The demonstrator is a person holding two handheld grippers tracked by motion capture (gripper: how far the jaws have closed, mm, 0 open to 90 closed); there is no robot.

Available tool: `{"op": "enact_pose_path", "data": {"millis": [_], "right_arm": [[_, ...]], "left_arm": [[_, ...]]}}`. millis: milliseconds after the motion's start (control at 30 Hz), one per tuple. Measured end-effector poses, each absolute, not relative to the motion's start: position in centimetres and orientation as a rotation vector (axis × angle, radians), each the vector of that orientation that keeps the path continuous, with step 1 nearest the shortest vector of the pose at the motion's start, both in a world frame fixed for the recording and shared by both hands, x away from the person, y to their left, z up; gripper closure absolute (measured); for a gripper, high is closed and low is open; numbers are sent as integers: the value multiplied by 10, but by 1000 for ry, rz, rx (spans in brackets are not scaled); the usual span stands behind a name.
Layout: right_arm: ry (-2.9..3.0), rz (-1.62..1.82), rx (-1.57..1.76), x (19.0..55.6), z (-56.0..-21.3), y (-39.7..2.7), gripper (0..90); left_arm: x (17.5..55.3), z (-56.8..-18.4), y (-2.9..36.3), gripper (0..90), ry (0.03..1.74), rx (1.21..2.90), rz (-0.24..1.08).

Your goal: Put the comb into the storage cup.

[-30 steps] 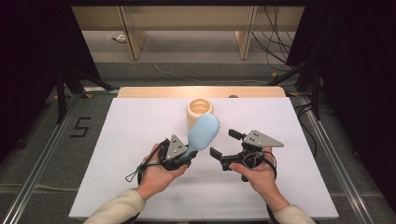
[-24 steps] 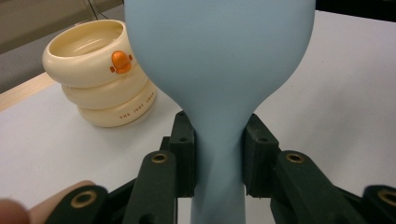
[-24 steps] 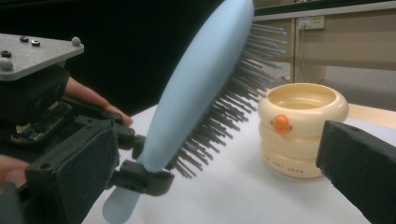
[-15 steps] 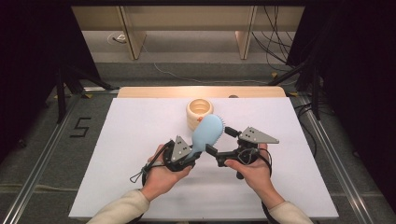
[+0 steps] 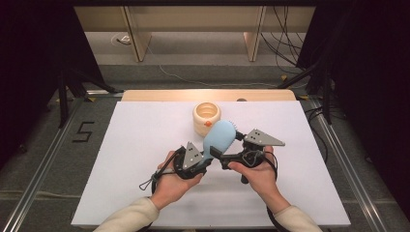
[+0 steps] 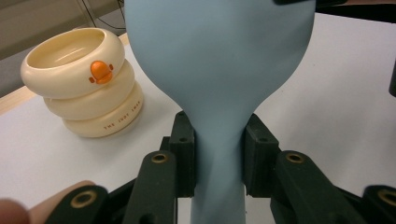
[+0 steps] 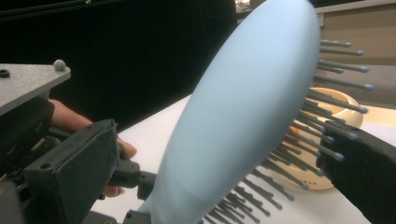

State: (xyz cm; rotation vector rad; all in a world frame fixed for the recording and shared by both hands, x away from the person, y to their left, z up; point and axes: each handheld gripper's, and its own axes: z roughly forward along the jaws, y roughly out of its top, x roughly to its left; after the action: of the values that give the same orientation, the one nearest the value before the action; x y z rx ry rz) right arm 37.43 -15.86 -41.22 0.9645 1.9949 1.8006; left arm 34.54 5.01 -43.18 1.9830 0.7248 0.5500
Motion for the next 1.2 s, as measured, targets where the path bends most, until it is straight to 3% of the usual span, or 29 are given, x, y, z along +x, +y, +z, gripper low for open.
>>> {"op": "enact_pose_path", "data": {"millis": [933,1200], "right_arm": [[1991,1799,1013,380,-416,-154,21],[1991,1802,1024,380,-418,-153,82]], "left_arm": [[346,-435,45,693,730,1982,550],[346,-434,45,693,730,1977,555]]}}
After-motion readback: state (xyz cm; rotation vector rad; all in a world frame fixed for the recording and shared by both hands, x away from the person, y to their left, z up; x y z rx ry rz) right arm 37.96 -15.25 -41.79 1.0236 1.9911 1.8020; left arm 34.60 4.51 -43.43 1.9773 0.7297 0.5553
